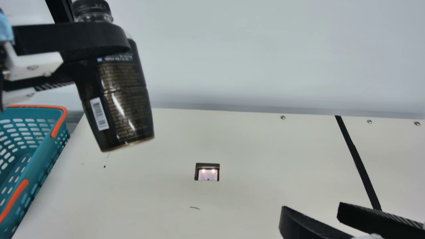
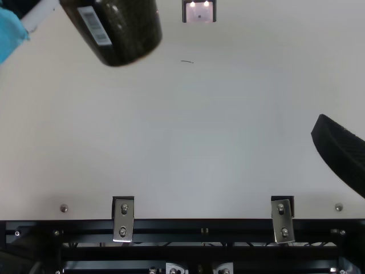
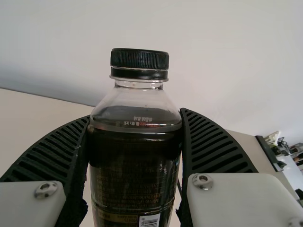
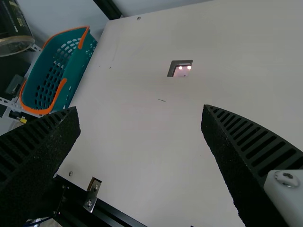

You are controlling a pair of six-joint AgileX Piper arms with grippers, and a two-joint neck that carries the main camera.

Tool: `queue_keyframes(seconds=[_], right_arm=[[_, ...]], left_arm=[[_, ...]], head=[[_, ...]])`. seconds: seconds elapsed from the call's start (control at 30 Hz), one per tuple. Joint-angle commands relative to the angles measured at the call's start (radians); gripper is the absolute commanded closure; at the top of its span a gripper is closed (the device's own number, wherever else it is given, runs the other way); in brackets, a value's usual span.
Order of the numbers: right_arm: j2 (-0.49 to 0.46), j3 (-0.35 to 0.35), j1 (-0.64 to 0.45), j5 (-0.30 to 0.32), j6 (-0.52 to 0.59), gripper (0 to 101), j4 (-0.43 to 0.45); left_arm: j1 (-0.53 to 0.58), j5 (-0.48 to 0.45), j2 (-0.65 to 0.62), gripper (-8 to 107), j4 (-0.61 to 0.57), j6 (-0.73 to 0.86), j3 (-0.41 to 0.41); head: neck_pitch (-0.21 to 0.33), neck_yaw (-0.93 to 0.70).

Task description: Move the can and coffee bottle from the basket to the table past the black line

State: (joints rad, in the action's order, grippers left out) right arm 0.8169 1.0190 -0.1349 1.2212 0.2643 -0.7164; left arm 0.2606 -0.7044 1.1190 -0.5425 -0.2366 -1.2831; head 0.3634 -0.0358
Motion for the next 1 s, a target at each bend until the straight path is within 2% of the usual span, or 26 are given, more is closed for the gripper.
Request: queue_keyframes(seconds=[0.0,0.2,0.6,0.8,0.97], right_arm=[[0.0,0.0,0.0,0.0,0.0,0,0.0],[0.0,0.0,0.0,0.0,0.0,0,0.0],[0.0,0.0,0.0,0.0,0.0,0,0.0],[0.0,0.0,0.0,0.0,0.0,0,0.0],[0.0,0.0,0.0,0.0,0.0,0,0.0]], left_arm=[[0.018,0.014,-0.004,89,0.008,-0.031,0.006],[0.073,0.049,-0.007,89,0.046,-0.107,0.014],[0.214,0.088,-0.007,89,0.151,-0.274,-0.01],[0.3,0.064,-0.008,89,0.223,-0.376,-0.018],[0.382,0.009,-0.005,89,0.267,-0.466,-0.028]], head=[[-0.024,0.02],[-0.069,0.039],[-0.073,0.048],[-0.073,0.048],[-0.073,0.048]])
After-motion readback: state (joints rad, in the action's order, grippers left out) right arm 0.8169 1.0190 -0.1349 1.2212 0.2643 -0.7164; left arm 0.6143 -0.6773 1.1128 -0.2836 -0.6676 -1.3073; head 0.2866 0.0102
